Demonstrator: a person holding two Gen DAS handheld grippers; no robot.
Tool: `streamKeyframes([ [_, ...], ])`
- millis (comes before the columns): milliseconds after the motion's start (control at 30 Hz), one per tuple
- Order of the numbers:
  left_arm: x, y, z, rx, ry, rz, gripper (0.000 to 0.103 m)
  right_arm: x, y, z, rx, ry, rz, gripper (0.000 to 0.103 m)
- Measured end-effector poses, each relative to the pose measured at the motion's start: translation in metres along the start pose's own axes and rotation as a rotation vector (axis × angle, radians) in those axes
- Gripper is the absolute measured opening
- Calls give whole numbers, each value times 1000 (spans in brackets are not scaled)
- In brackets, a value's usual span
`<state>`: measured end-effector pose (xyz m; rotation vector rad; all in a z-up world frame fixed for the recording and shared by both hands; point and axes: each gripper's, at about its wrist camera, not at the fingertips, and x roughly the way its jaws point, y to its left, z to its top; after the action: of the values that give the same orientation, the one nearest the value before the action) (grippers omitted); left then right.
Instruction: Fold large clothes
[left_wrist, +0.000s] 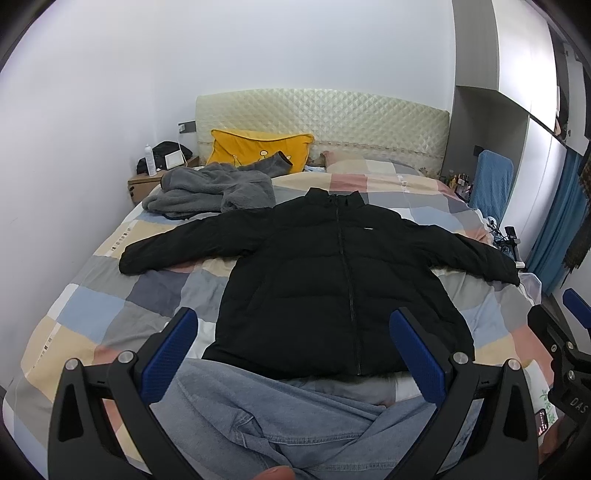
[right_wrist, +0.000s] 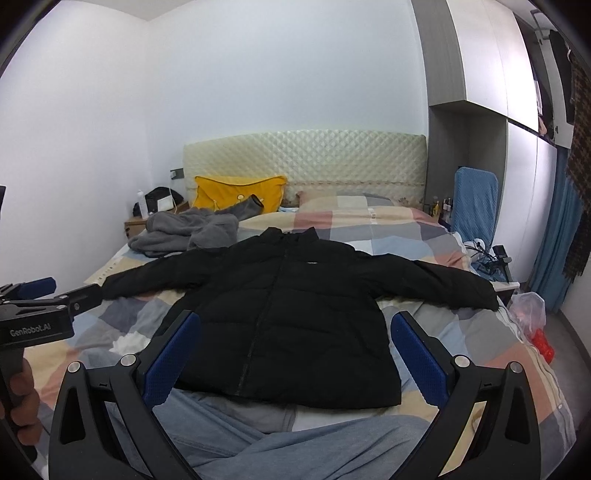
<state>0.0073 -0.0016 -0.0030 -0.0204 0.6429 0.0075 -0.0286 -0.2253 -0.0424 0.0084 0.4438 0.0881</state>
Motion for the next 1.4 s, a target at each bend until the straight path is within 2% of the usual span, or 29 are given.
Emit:
streamKeyframes([
  [1400, 31, -16, 6, 29, 44, -17, 103, 26, -5, 6, 12, 31, 13, 103],
])
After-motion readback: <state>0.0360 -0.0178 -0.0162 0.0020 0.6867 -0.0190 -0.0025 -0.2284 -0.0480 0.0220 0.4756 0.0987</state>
